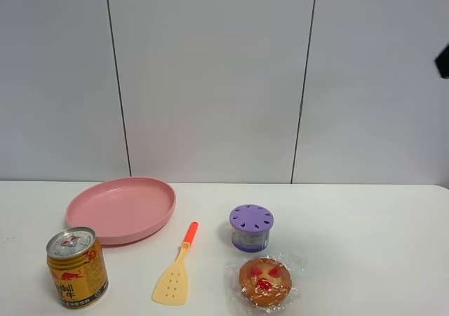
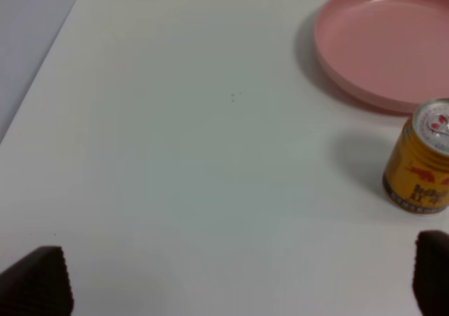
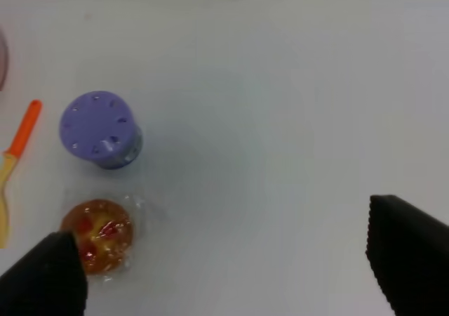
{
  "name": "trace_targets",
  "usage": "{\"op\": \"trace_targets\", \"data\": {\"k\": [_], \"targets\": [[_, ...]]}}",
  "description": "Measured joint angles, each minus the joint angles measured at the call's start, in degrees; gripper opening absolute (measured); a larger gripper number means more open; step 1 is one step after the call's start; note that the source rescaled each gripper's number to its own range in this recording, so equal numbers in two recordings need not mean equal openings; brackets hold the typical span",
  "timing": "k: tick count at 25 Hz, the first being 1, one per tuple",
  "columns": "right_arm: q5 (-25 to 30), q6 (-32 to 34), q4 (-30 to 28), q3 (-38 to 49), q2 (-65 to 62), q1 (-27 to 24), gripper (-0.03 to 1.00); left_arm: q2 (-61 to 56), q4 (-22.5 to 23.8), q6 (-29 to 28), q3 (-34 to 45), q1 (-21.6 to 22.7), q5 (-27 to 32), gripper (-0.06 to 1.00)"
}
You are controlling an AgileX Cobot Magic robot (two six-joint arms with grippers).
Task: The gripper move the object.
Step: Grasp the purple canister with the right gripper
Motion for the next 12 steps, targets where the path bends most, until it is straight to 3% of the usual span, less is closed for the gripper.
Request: {"op": "trace_targets", "data": {"k": [12], "targets": [[-1.1,-0.1,-6.6,-14.1,23.0,15.0,0.43,0.0,0.0,0.0,0.0,0.0,0.0,1.00]]}}
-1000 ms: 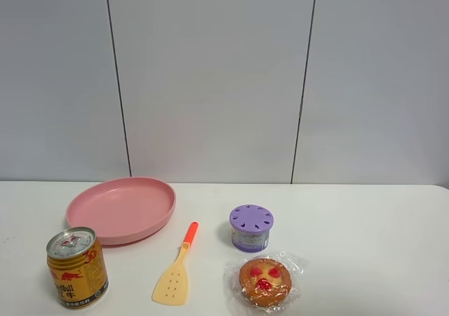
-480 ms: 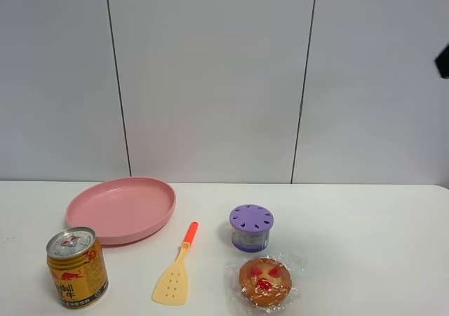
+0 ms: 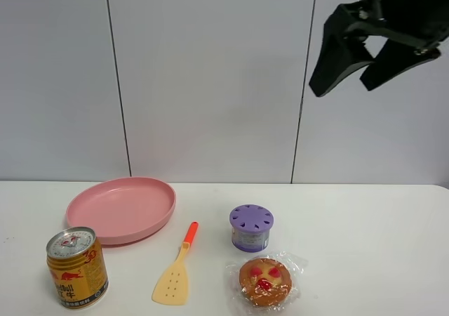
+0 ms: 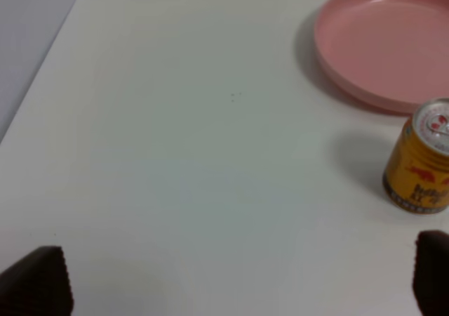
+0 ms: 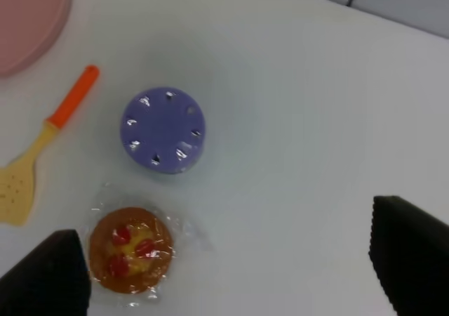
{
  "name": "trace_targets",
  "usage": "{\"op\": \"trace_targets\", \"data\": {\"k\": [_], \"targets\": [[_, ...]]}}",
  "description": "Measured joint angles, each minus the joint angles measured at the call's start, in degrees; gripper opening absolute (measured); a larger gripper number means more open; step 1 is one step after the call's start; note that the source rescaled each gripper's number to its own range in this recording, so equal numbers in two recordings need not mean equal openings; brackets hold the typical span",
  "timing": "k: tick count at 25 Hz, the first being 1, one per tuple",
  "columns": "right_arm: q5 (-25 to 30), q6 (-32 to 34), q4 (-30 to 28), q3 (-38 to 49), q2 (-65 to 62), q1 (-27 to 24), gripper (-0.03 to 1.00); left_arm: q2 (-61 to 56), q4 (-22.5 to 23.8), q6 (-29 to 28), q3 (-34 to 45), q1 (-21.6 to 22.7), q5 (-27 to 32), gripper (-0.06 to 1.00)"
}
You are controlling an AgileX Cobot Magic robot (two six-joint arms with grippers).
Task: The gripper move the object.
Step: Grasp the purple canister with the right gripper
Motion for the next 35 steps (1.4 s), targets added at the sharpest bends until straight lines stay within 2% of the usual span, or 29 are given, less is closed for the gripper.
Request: {"op": "trace_targets", "data": {"k": [6,13,21,30,35], "targets": [[0.1,0.7,-0.8,-5.6,9.2,6.3,0.42,0.0,0.0,0.0,0.0,0.0,0.0,1.00],[2.6,5.8,-4.8,-13.3,19.7,11.8,0.42,0.0,0.0,0.0,0.0,0.0,0.0,1.00],[8.1,9.7,-6.2,-21.7,27.9,12.4,0.42,0.0,0.0,0.0,0.0,0.0,0.0,1.00],[12.8,12.5,-9.8,-22.2,30.6,12.4,0.42,0.0,0.0,0.0,0.0,0.0,0.0,1.00],[13.4,15.1,-10.0,-22.3,33.7,12.0,0.42,0.0,0.0,0.0,0.0,0.0,0.0,1.00]]}}
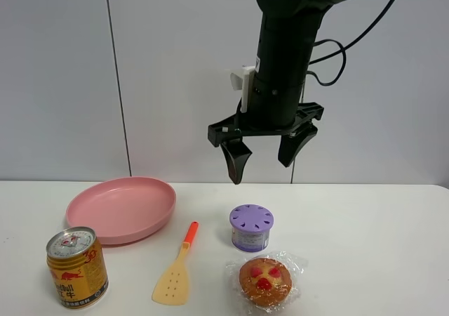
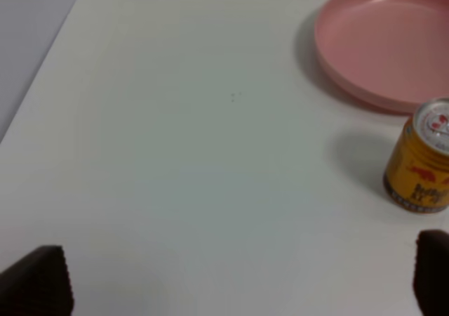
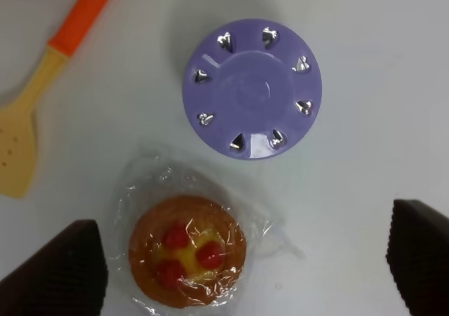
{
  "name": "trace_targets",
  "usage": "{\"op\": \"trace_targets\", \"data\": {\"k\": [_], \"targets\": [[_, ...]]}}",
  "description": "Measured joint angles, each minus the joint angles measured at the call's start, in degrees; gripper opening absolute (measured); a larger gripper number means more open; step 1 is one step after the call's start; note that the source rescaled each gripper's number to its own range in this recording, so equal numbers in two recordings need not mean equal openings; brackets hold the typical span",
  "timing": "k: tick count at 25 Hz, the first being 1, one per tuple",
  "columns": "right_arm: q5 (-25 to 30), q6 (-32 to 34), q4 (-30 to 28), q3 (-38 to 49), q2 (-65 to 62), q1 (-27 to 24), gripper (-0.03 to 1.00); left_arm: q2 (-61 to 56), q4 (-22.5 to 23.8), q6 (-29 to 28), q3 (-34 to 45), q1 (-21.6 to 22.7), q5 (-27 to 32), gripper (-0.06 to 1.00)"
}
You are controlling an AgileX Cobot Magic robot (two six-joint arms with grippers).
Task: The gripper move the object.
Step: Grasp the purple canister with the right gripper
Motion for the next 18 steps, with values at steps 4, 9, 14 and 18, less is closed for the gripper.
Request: {"op": "trace_targets", "data": {"k": [4,9,14,18], "targets": [[-1.4,0.8,-1.3,0.0,2.7,-0.1,0.42,0.0,0.0,0.0,0.0,0.0,0.0,1.00],[-4.4,2.8,-2.3,-0.4,5.3,-0.4,0.42,0.0,0.0,0.0,0.0,0.0,0.0,1.00],[-5.9,3.3,-2.3,-0.4,6.8,-1.7,0.42,0.0,0.0,0.0,0.0,0.0,0.0,1.00],[-6.9,3.3,-0.8,-0.4,8.6,-2.5,0.42,0.0,0.0,0.0,0.0,0.0,0.0,1.00]]}}
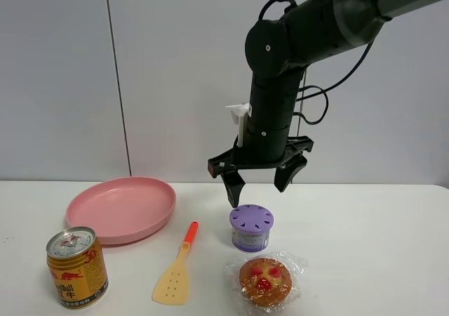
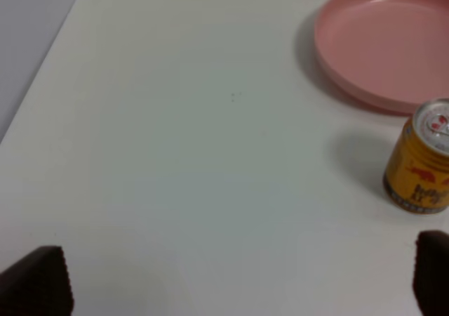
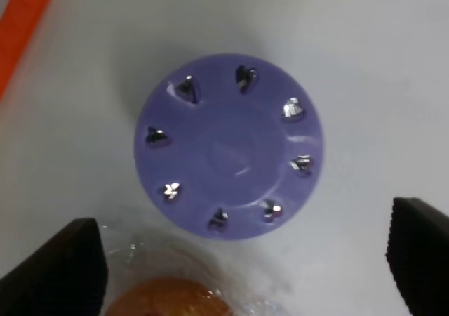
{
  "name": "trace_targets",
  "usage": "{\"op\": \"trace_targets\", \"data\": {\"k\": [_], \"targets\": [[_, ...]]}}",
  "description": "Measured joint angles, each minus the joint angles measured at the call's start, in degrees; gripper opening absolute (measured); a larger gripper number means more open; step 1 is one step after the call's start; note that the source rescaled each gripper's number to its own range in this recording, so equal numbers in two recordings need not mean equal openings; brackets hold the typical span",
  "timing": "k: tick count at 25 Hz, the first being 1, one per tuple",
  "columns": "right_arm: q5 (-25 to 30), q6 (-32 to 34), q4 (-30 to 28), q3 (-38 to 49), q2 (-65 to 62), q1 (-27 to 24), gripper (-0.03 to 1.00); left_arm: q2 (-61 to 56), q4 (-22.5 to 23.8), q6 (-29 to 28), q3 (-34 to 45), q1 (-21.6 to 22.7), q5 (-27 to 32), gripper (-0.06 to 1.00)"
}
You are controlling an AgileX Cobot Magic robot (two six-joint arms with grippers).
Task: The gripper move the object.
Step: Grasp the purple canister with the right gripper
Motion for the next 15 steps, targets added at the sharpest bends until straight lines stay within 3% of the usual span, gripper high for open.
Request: {"op": "trace_targets", "data": {"k": [6,15], "targets": [[-3.7,0.0,2.4,-0.6,2.4,-0.7,0.42,0.0,0.0,0.0,0.0,0.0,0.0,1.00],[-4.5,0.0,3.6,-0.8,5.3,-1.5,0.42,0.0,0.0,0.0,0.0,0.0,0.0,1.00]]}}
